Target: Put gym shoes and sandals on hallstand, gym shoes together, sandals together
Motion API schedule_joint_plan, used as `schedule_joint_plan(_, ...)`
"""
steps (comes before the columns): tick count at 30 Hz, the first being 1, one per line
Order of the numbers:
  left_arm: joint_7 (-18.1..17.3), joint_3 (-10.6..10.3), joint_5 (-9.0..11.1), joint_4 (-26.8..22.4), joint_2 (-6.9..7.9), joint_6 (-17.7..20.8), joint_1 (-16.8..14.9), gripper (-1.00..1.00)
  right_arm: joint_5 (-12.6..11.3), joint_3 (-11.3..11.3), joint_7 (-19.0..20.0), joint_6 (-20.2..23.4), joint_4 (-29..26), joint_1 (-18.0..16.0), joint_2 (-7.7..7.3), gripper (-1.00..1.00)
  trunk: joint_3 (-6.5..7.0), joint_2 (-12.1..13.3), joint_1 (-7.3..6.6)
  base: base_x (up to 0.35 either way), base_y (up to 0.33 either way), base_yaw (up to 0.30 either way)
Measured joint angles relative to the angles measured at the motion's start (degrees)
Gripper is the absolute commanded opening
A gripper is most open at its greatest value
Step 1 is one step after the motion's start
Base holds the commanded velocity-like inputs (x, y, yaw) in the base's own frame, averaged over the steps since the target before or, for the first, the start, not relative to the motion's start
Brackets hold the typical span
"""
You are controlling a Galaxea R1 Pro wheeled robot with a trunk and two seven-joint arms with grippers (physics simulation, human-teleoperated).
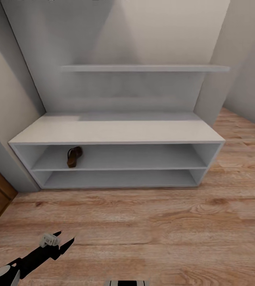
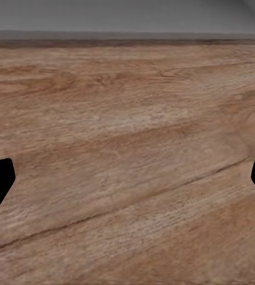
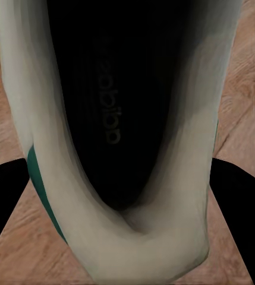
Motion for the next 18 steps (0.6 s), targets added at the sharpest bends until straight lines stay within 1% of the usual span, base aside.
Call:
schedule_joint_plan(3, 0.0, 0.0, 0.0, 0.0, 0.00, 0.1, 0.0, 1.00, 0.0, 0.0, 0.0, 0.0, 0.0, 0.0, 0.00, -1.00, 0.00, 0.0, 0.00, -0.222, 0.135, 0.000)
schedule_joint_plan(6, 0.1, 0.0, 0.0, 0.0, 0.00, 0.1, 0.0, 1.00, 0.0, 0.0, 0.0, 0.0, 0.0, 0.0, 0.00, -1.00, 0.00, 0.0, -0.01, -0.112, 0.081, 0.000)
schedule_joint_plan(18, 0.2, 0.0, 0.0, 0.1, 0.06, 0.0, 0.0, 1.00, 0.0, 0.0, 0.0, 0.0, 0.1, 0.0, 0.00, -1.00, 0.00, 0.0, -0.02, -0.013, 0.009, 0.000)
